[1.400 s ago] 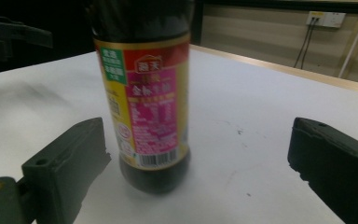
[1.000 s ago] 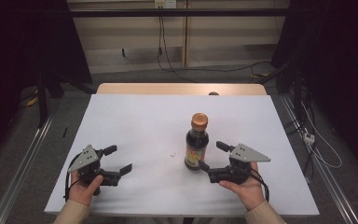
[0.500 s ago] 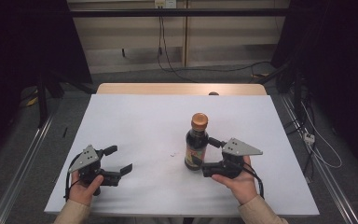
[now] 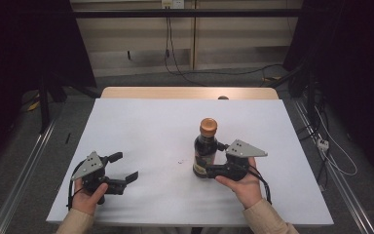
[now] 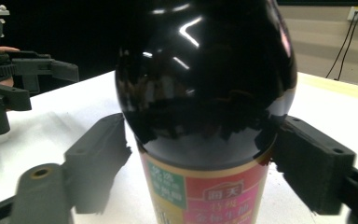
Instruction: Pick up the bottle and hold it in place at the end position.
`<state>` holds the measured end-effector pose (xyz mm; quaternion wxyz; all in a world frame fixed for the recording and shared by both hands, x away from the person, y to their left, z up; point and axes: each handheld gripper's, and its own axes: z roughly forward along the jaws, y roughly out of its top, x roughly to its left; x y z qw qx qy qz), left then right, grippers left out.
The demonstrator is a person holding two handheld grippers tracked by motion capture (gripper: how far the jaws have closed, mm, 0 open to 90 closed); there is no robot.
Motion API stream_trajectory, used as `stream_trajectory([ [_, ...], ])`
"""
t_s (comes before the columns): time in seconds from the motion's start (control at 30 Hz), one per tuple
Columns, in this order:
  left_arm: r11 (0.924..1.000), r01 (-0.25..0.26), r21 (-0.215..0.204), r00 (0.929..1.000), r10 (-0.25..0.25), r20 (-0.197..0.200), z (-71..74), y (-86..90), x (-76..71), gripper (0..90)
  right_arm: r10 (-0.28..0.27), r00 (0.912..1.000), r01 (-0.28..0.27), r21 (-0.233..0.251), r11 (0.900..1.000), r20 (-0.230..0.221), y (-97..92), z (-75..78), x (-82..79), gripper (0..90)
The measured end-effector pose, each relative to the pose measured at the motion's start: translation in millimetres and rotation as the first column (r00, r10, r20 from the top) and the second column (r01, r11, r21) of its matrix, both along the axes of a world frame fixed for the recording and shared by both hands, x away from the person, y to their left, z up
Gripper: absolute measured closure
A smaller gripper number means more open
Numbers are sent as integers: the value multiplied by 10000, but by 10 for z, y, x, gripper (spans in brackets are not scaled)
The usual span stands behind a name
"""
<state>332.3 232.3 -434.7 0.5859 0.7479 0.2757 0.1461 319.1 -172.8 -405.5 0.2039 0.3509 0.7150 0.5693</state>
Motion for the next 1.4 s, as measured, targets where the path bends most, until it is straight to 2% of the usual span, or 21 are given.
stream_trajectory([
  [0.3, 10000, -7, -21, 10000, 7, -66, -4, -1, -1, 47, -62, 9999, 63, -161, 9999, 81, 49, -7, 53, 256],
  [0.67, 10000, 17, 33, 10000, -17, -56, -5, -6, -1, 47, 86, 9999, -86, -20, 10000, 127, 91, -19, 121, 278],
  [0.77, 10000, 15, 37, 10000, -15, -47, -3, -6, -3, 47, 214, 9992, -202, -366, 9991, 338, 91, -5, 125, 302],
  [0.97, 9999, 78, 109, 10000, -77, -51, -9, -12, 1, 48, 348, 9985, -331, -391, 9987, 431, 79, -8, 128, 306],
  [1.4, 10000, -37, -15, 10000, 37, 87, 7, -22, -14, 48, 620, 9967, -596, -476, 9971, 523, 83, 3, 139, 308],
])
